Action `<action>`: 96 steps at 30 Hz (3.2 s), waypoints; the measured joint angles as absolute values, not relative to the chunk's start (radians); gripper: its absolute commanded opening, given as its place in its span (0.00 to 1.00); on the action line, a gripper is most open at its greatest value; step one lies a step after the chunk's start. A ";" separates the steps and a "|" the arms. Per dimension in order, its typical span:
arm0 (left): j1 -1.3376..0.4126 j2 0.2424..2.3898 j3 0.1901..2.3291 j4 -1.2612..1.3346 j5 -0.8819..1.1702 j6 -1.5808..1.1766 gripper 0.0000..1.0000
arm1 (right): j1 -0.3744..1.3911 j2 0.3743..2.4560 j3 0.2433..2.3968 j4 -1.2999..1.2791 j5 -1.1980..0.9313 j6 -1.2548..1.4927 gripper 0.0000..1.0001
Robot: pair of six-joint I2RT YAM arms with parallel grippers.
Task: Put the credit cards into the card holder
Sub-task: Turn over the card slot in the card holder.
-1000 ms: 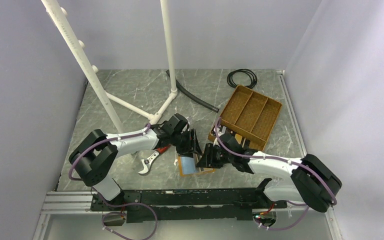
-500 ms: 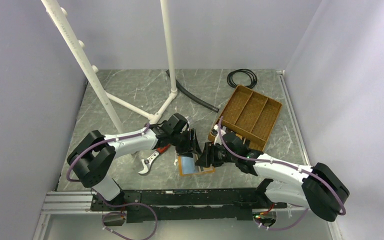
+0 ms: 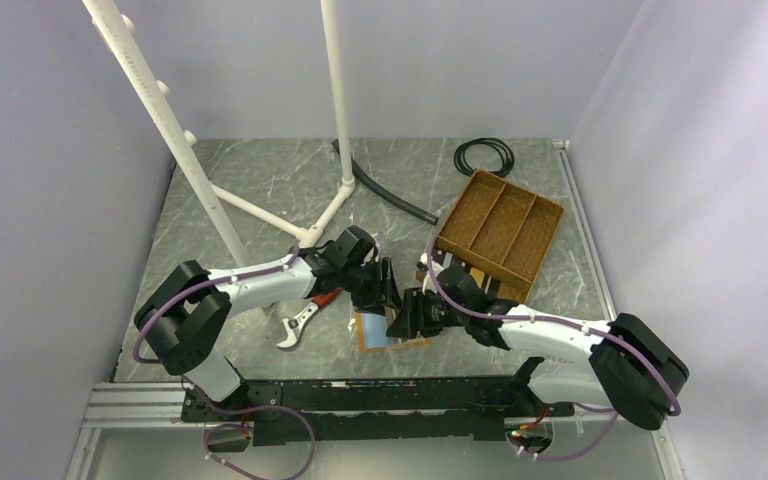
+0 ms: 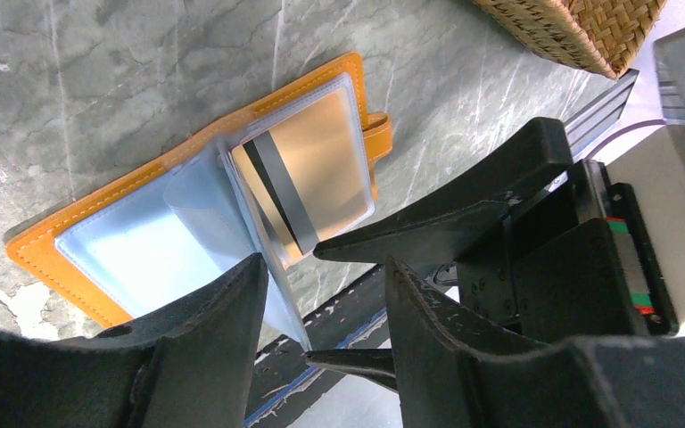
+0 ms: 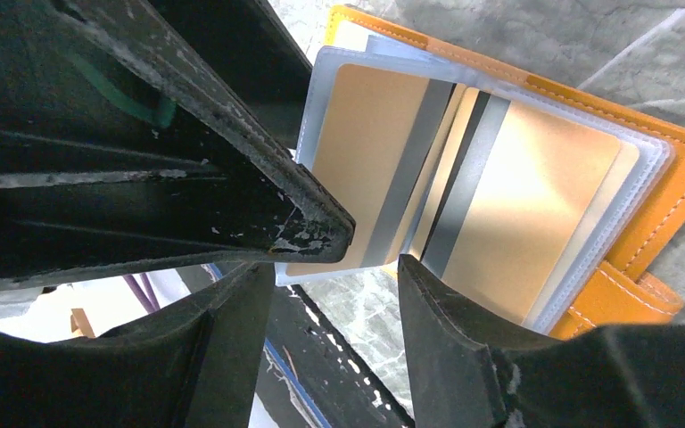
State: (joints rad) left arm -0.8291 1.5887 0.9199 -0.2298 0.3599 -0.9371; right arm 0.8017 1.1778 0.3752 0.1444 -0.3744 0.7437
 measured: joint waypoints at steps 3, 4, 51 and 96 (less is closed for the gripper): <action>-0.829 1.589 0.923 -0.231 0.362 -0.937 0.56 | 0.809 1.188 0.375 0.146 -0.373 0.744 0.56; -0.829 1.589 0.924 -0.231 0.361 -0.937 0.56 | 0.812 1.190 0.375 0.146 -0.373 0.744 0.56; -0.831 1.581 1.007 -0.264 0.390 -0.859 0.74 | 0.784 1.163 0.300 0.234 -0.387 0.781 0.36; -0.880 1.652 0.982 -0.276 0.342 -0.876 0.73 | 0.777 1.005 0.376 -0.095 -0.219 0.752 0.66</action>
State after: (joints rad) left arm -0.8803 1.6516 0.9817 -0.2760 0.3416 -0.8757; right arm 0.7773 1.0054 0.3763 -0.0948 -0.2188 0.7517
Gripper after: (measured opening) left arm 0.727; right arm 0.622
